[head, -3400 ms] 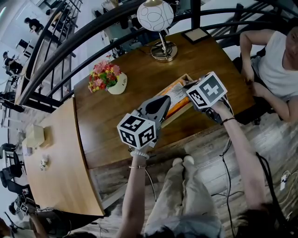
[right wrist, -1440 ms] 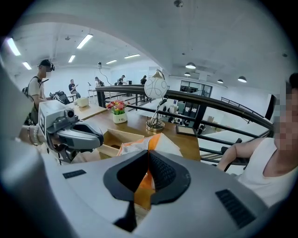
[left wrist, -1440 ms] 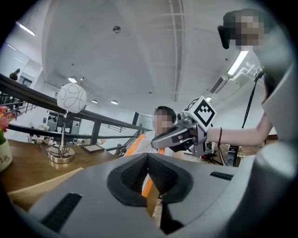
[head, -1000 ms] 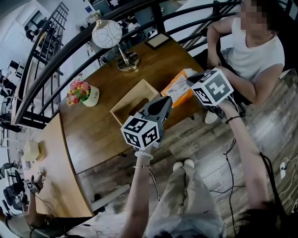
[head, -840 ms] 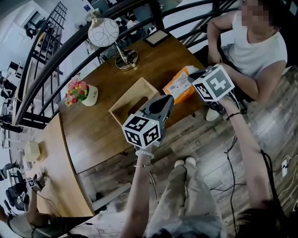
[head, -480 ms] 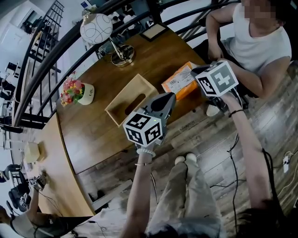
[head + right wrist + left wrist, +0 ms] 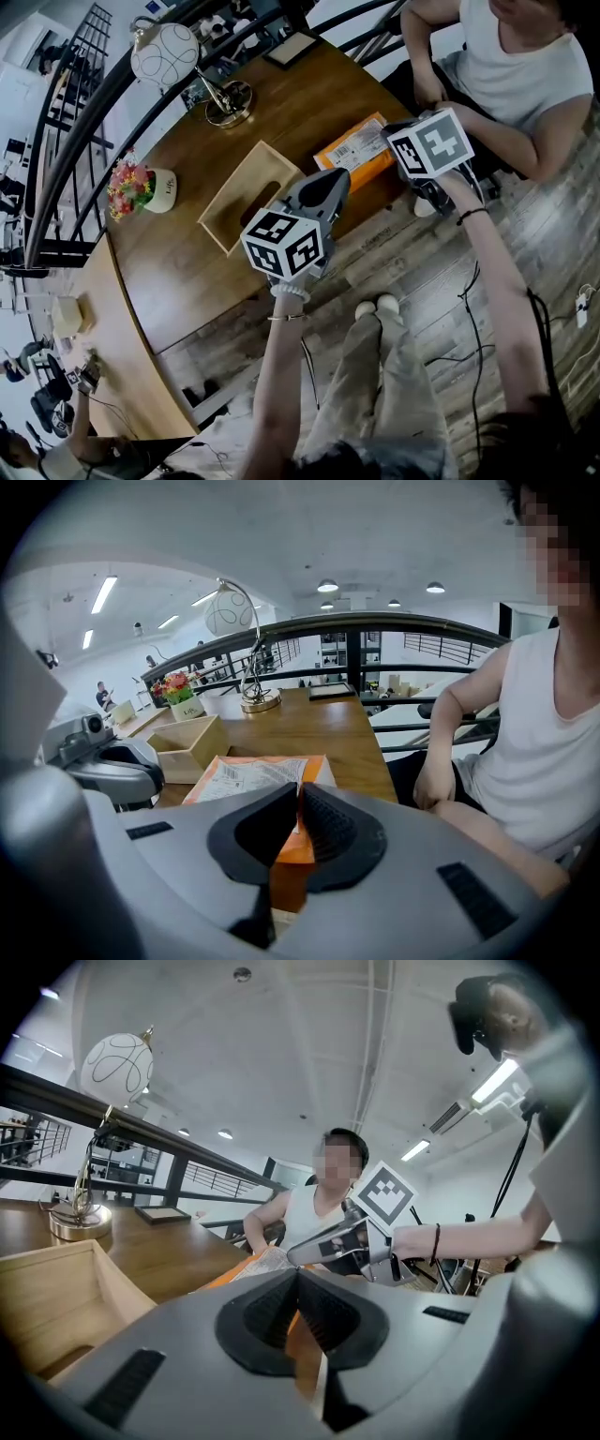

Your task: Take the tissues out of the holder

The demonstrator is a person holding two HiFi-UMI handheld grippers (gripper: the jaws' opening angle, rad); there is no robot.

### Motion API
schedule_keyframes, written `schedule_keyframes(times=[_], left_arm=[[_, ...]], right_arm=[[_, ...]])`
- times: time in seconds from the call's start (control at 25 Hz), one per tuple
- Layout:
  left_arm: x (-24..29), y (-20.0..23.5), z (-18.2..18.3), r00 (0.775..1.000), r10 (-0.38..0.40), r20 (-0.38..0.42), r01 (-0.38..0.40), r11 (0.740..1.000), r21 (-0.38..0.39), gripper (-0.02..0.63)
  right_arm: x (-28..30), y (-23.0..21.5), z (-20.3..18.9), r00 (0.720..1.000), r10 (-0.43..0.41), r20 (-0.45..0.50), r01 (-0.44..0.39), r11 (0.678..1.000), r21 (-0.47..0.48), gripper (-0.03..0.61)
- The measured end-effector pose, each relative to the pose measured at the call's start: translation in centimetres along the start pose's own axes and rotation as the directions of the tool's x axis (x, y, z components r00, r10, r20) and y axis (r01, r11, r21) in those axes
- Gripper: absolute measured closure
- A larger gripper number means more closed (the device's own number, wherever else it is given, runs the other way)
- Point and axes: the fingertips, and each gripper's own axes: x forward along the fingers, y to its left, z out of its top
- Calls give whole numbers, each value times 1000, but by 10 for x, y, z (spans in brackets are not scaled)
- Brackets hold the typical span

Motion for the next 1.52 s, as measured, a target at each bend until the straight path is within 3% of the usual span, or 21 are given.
schedule_keyframes(times=[0.28, 0.36, 0.6, 0.72, 0.84, 0.92, 1.0, 1.52], left_arm=[[6, 1, -3, 1000, -8, -19, 8, 1000, 4, 606], [8, -1, -4, 1000, -12, -23, 12, 1000, 6, 606], [6, -7, -4, 1000, -13, -16, 13, 1000, 8, 606], [-1, -7, 4, 1000, -4, 7, 4, 1000, 11, 606], [-10, -9, 12, 1000, 7, 29, -7, 1000, 9, 606], [-18, -12, 18, 999, 12, 42, -12, 1000, 7, 606], [-26, -17, 25, 998, 16, 60, -16, 1000, 7, 606], [-91, -54, 71, 981, 39, 188, -52, 997, 64, 606]], right_arm=[[5, -5, -4, 999, 35, 25, -36, 997, 73, 546], [5, -3, -6, 998, 47, 37, -50, 995, 82, 480], [-6, -11, -7, 997, 4, 83, -11, 996, 85, 479], [-19, -4, 5, 989, 24, 145, -37, 996, 86, 480], [-33, 16, 15, 978, 80, 191, -95, 993, 70, 482], [-43, 32, 17, 970, 106, 217, -122, 990, 65, 543], [-51, 48, 19, 964, 122, 235, -138, 989, 53, 557], [-113, 136, 47, 881, 228, 415, -246, 969, -9, 566]])
